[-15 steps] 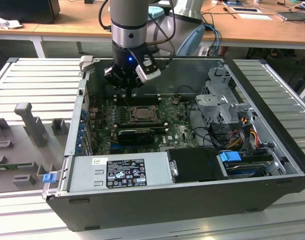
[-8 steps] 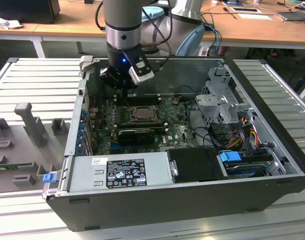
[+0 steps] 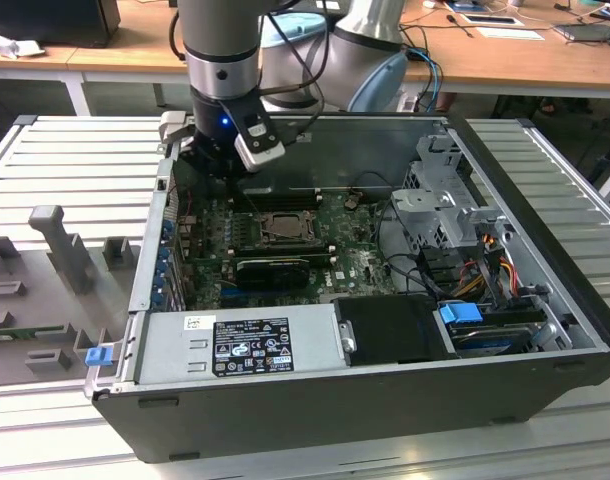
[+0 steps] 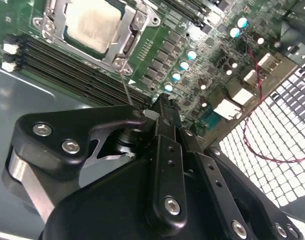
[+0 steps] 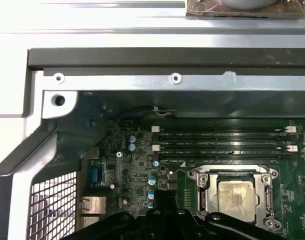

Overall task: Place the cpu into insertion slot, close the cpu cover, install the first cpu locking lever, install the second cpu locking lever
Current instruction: 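Install the first cpu locking lever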

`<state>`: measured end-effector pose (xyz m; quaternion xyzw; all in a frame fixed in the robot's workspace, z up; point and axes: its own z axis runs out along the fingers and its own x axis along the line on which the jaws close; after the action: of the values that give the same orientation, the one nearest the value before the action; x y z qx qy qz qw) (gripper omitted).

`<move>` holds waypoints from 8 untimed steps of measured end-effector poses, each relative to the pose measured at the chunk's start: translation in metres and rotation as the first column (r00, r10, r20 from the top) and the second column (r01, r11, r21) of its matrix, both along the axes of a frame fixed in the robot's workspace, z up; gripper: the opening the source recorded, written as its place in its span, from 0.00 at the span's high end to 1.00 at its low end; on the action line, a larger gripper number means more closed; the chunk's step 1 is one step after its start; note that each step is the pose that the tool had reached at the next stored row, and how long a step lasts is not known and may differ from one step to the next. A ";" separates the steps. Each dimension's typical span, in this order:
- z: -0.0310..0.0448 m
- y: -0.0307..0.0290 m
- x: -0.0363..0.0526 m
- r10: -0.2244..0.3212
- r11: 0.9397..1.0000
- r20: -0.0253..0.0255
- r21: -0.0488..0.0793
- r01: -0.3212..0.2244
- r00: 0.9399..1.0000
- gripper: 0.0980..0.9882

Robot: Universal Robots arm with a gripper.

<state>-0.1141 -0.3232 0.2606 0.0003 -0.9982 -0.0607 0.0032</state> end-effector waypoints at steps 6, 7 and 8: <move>-0.0013 0.0060 -0.0038 0.000 1.000 0.000 0.003 0.000 1.000 0.99; -0.0019 0.0076 -0.0038 0.000 1.000 0.000 0.003 0.000 1.000 0.99; -0.0024 0.0087 -0.0038 0.000 1.000 0.000 0.003 0.000 1.000 0.99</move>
<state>-0.1179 -0.3145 0.2582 0.0002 -0.9981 -0.0623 0.0033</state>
